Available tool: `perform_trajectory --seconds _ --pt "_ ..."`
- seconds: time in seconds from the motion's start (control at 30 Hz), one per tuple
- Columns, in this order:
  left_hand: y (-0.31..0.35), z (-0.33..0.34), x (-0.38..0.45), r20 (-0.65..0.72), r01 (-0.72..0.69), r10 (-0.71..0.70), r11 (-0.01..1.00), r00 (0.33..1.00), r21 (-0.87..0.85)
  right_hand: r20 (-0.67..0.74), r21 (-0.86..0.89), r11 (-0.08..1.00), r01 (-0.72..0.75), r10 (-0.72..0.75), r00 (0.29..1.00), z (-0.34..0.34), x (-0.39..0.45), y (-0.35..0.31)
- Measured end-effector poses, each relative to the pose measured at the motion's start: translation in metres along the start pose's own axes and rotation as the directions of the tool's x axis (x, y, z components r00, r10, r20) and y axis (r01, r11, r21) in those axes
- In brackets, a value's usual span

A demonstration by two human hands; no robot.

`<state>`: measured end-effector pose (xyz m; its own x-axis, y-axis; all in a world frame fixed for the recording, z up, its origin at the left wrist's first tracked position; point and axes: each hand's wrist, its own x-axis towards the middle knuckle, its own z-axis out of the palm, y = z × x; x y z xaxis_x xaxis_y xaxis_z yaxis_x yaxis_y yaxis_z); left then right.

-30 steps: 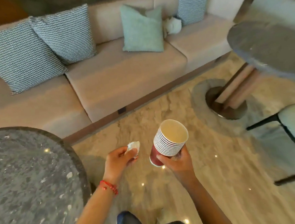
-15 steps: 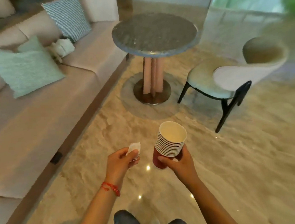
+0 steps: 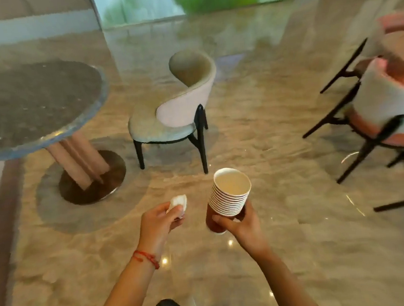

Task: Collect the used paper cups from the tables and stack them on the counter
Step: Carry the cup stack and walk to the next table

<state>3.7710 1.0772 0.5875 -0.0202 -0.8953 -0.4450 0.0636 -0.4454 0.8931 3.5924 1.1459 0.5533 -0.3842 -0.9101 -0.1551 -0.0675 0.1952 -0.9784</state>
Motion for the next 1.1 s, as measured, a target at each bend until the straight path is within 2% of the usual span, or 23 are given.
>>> perform_trajectory --seconds 0.2,0.43,0.73,0.97,1.1 --pt "0.026 0.047 0.044 0.22 -0.021 -0.001 0.995 0.975 0.097 -0.203 0.019 0.999 -0.03 0.033 0.979 -0.025 0.022 -0.011" --pt "0.033 0.12 0.092 0.35 -0.002 -0.046 0.991 0.935 0.137 -0.343 0.052 0.997 -0.056 0.07 0.937 -0.064 0.071 -0.015" --pt "0.055 0.26 0.17 0.381 -0.009 -0.055 0.986 0.923 0.164 -0.371 0.066 0.998 -0.008 0.032 0.928 -0.149 0.192 -0.021" --pt "0.09 0.363 0.228 0.399 -0.013 -0.054 0.987 0.915 0.163 -0.372 0.056 0.998 -0.037 0.055 0.927 -0.222 0.294 -0.039" --pt "0.106 0.405 0.273 0.396 0.035 -0.085 0.991 0.914 0.132 -0.389 0.048 0.998 -0.04 0.055 0.92 -0.246 0.353 -0.045"
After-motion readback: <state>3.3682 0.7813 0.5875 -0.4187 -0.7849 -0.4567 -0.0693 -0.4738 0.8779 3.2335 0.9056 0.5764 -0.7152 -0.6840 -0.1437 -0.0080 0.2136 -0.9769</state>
